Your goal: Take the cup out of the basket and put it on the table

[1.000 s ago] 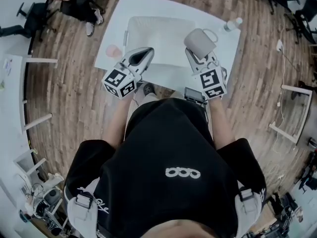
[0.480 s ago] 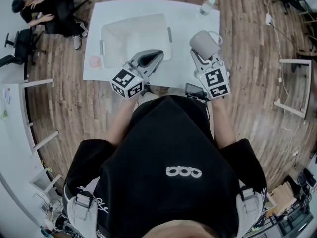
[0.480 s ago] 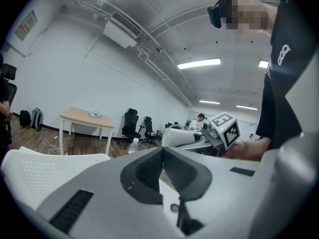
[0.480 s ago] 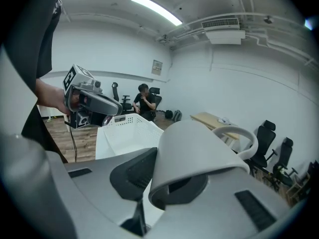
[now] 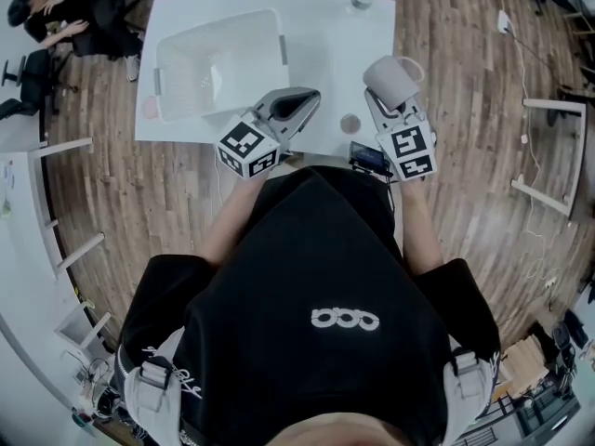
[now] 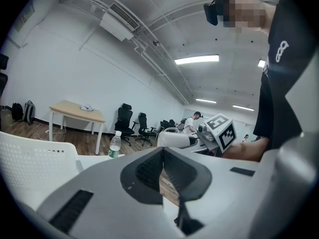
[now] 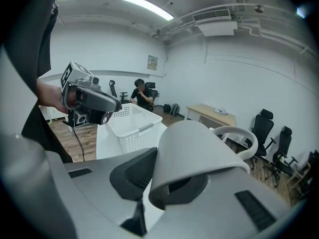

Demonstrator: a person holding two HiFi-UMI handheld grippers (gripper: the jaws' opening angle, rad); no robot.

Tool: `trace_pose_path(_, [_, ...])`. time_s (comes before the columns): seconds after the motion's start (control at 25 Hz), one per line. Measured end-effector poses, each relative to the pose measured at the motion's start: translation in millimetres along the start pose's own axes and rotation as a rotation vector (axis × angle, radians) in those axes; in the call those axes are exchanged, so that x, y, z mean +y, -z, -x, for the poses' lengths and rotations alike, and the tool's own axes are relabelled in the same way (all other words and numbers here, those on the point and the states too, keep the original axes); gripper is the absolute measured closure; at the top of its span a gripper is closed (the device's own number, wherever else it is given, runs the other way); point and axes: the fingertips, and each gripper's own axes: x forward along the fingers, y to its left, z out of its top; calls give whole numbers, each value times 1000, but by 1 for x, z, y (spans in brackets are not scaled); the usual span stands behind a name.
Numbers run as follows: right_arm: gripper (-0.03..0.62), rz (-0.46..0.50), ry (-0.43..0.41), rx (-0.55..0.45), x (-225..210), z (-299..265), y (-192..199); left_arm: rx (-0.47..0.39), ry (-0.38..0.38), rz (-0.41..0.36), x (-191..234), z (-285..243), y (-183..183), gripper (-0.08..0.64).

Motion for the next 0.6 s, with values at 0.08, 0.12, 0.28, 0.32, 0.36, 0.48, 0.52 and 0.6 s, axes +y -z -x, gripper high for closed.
trace_pose_path(0.08, [541,-6,-6,6,-5,1,11,4,3,1,-6,-10,4,551])
trace_pose_path(0.12, [541,-9,-9,9,-6,1,16,6,6,0,-9,-13,6,551])
trace_pose_path(0.28, [541,-20,-19,14,-9,0,25,22,17,-9,-18,-24,13,551])
trace_pose_path(0.32, [541,-22,-23,15,-11,-1,27,26,18,-12,-19,-27,14,551])
trace_pose_path(0.36, [541,-24,-26,16,-12,-2,28,28,19,-15,-20,-30,15,551])
trace_pose_path(0.48, [541,-28,-35,20,-15,-5,32,34,22,-17,-22,-35,18,551])
trace_pose_path(0.52, [541,-29,-38,21,-16,-6,33,36,22,-18,-22,-36,19,551])
trace_pose_path(0.6, [541,-30,-44,25,-16,-9,34,40,22,-17,-22,-38,21,551])
